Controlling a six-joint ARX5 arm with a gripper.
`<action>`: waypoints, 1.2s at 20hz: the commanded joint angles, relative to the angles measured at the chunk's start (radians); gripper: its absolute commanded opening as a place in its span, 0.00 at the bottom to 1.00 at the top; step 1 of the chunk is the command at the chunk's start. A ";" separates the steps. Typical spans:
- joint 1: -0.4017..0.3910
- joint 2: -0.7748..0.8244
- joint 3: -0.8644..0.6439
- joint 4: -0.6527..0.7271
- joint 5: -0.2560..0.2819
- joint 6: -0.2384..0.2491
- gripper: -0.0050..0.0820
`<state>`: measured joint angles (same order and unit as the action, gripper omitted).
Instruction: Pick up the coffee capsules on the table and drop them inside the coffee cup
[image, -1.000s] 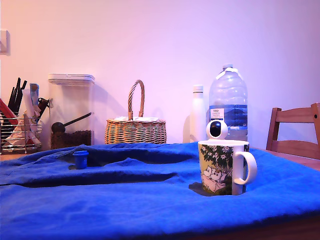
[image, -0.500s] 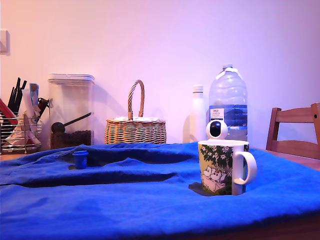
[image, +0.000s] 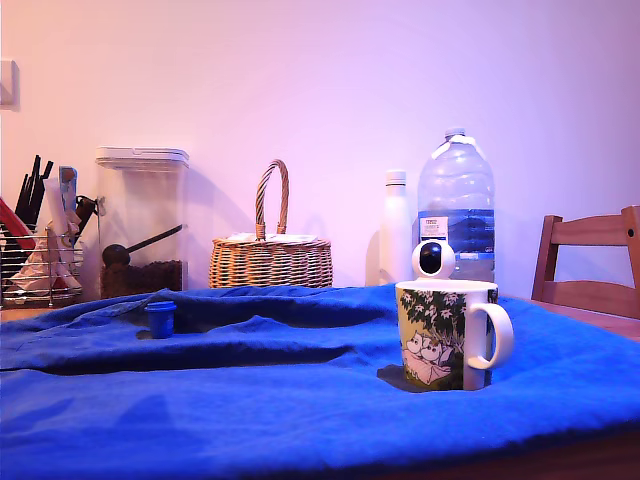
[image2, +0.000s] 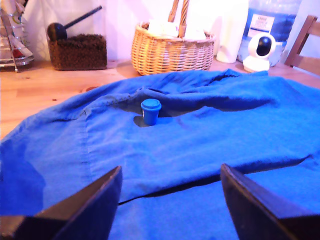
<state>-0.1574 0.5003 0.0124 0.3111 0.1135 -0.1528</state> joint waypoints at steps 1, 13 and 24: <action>-0.002 0.030 -0.019 0.031 0.001 0.014 0.71; -0.002 0.416 -0.019 0.379 0.002 0.022 0.71; -0.002 0.770 -0.015 0.722 0.013 0.023 0.71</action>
<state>-0.1574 1.2533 0.0071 1.0088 0.1257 -0.1383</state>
